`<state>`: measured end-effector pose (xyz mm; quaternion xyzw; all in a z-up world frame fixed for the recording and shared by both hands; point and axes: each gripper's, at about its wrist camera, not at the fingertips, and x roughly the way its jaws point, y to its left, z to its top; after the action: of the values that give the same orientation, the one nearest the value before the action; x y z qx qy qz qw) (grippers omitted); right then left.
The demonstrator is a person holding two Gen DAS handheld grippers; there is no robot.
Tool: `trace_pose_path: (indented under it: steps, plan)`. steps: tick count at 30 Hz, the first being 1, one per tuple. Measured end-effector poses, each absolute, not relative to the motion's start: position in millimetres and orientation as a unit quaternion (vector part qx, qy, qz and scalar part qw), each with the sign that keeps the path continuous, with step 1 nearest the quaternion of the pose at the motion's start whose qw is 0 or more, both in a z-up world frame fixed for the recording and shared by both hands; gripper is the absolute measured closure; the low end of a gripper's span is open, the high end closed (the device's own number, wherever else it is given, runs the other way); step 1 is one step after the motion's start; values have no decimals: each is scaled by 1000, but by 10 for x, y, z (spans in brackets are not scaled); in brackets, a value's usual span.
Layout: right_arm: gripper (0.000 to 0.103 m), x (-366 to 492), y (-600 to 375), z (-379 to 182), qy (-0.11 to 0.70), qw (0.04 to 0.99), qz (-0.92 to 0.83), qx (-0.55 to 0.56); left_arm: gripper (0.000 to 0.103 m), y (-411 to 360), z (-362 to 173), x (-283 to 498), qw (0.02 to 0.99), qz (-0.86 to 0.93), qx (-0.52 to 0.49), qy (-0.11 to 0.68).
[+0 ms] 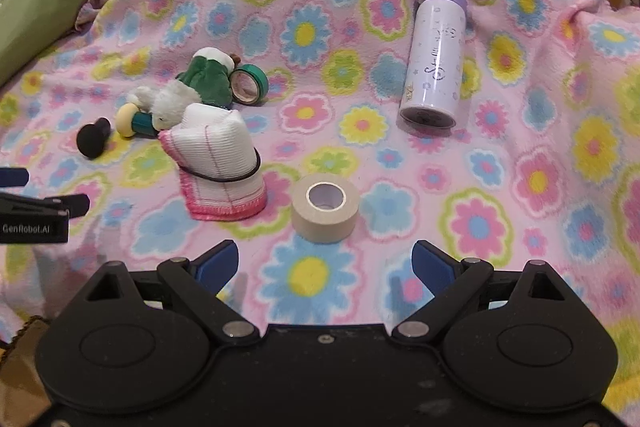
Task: Organize soft objects
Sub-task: 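Reach the left tool to the black sponge stick while the right tool reaches the towel bundle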
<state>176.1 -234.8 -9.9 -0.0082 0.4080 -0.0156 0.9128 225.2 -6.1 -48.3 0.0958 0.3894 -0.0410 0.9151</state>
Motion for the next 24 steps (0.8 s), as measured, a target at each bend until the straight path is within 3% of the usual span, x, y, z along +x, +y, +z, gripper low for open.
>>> trace_pose_path:
  steps: [2,5,19,24]
  plan:
    - [17,1826,-2343,-146,408,913,-17,-16,12,-47,-505,2318,916,-40,92,387]
    - [19,1934,-2348,-221,414,910,-15,-16,12,-19,-530,2415,919,-39,86,384]
    - [19,2158,-2282,-349,419,908,-10,-18,13,182,-694,2899,926,-27,61,371]
    - [19,2173,-2302,-353,420,907,-12,-10,26,130,-728,2987,924,-60,61,372]
